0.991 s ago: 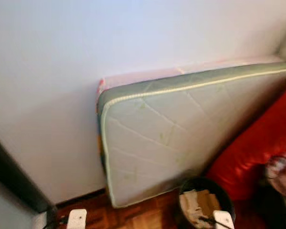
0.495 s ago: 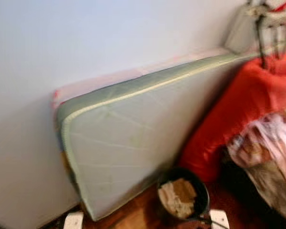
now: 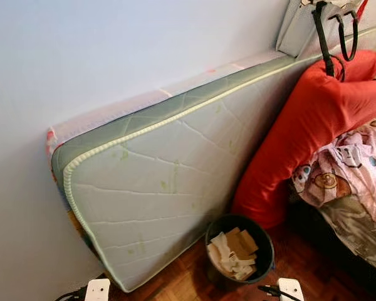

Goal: Clean up the room

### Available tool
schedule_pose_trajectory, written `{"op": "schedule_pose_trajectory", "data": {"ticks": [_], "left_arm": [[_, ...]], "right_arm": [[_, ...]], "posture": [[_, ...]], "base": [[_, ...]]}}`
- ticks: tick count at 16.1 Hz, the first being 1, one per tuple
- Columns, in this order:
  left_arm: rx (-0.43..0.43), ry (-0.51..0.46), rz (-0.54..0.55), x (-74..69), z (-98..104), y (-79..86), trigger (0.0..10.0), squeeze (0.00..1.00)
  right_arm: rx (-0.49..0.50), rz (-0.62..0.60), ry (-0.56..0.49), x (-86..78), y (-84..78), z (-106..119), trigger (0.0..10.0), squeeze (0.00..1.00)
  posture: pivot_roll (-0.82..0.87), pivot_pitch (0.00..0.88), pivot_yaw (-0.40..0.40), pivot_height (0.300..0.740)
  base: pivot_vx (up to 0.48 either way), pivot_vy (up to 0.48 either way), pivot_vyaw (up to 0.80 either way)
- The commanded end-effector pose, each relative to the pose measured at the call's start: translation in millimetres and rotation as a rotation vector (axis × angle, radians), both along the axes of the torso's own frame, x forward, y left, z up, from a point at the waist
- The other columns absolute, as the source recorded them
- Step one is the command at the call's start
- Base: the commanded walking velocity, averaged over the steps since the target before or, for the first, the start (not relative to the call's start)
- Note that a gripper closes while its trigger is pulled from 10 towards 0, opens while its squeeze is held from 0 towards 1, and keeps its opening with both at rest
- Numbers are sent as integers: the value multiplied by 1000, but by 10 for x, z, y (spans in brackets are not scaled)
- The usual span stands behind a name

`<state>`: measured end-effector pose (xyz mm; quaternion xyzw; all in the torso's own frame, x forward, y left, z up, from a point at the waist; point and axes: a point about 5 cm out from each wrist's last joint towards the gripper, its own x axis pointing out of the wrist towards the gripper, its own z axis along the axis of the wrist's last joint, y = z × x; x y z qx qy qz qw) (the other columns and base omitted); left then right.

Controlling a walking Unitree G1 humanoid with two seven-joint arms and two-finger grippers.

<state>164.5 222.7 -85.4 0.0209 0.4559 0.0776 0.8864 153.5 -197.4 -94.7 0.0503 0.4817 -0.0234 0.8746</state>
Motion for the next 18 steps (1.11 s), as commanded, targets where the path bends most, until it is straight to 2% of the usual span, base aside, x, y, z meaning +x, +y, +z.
{"op": "schedule_pose_trajectory", "data": {"ticks": [1,3,5,7,8,18], "left_arm": [[-32,-89,-38,668,280,-295,10000,0],[-33,-88,-40,662,277,-290,10000,0],[-30,-84,-47,653,273,-279,10000,0],[-25,-84,-50,644,269,-274,10000,0],[-25,-82,-50,638,265,-275,10000,0],[-19,-78,-62,626,259,-264,10000,0]], "right_arm": [[19,-66,-119,523,-118,261,10000,0],[19,-70,-117,517,-112,255,10000,0],[41,-114,-96,486,-95,231,10000,0],[12,-54,-89,487,-98,233,10000,0],[11,-78,-97,481,-102,231,10000,0],[2,-90,-111,475,-96,229,10000,0]], "posture": [[64,0,-122,740],[54,0,-116,740],[51,0,-108,740],[51,0,-106,740],[53,0,-105,740],[62,0,-96,740]], "base": [[0,-420,0],[0,-420,0],[0,-420,-766],[0,-422,-744],[0,-420,-681],[0,-420,0]]}}
